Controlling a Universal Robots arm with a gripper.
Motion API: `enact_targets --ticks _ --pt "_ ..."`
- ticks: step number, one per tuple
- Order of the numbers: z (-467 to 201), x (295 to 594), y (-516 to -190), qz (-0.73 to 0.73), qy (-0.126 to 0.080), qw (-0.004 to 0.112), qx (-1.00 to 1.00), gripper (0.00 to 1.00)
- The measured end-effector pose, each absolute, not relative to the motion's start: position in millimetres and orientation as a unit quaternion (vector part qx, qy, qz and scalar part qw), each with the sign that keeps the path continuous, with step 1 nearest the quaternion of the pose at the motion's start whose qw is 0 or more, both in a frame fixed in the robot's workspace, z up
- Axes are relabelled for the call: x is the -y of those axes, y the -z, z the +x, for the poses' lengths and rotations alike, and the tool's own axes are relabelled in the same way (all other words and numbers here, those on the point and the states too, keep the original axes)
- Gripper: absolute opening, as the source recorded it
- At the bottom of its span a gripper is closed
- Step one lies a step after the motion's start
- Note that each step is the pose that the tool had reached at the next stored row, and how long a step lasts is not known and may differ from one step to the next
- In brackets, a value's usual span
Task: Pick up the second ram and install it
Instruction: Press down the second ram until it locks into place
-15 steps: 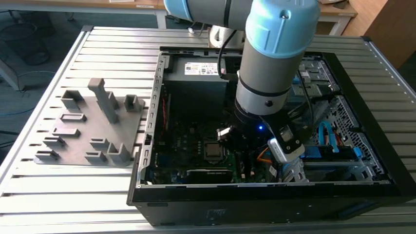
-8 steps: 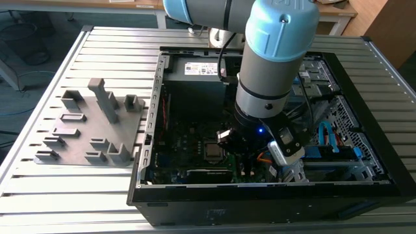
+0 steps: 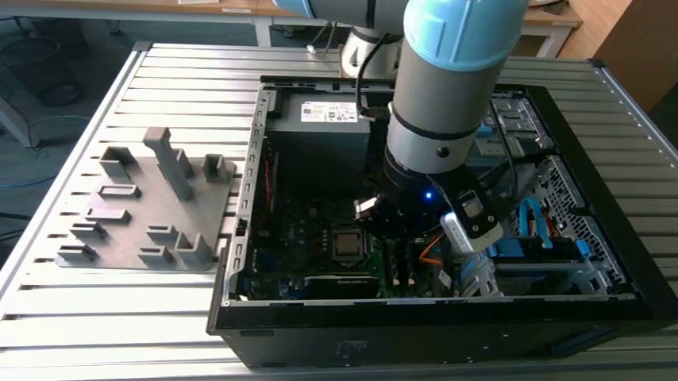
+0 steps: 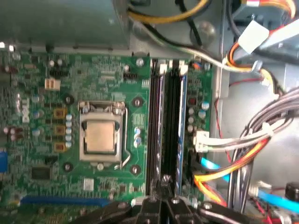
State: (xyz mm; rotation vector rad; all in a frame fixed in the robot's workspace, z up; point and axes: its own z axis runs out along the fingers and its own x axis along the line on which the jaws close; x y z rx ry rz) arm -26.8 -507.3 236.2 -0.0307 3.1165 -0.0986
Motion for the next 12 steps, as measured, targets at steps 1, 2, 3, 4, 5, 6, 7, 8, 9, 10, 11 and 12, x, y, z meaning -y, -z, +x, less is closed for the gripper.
enact_targets --ticks 1,2,3,4,5,6,7,8,9,10,11,12 --pt "-27 504 -236 -0.01 0.032 0.012 -0.999 0.1" --pt "-27 500 -236 -0.01 0.032 0.012 -0.999 0.1" --pt "-27 495 -236 -0.01 0.032 0.012 -0.999 0.1" --pt "-27 491 -236 -0.01 0.032 0.012 -0.999 0.1" --pt "-27 486 -236 -0.01 0.032 0.012 -0.999 0.1" --pt "-27 483 -236 -0.01 0.032 0.012 -0.999 0.1" --pt "-27 480 -236 -0.01 0.032 0.012 -0.999 0.1" --pt "-27 478 -236 -0.01 0.032 0.012 -0.999 0.1" --pt "-27 476 -236 -0.01 0.032 0.012 -0.999 0.1" --pt "-27 476 -237 -0.01 0.032 0.012 -0.999 0.1" --pt "-27 475 -240 -0.01 0.032 0.012 -0.999 0.1" --pt "-27 475 -244 -0.01 0.031 0.012 -0.999 0.1"
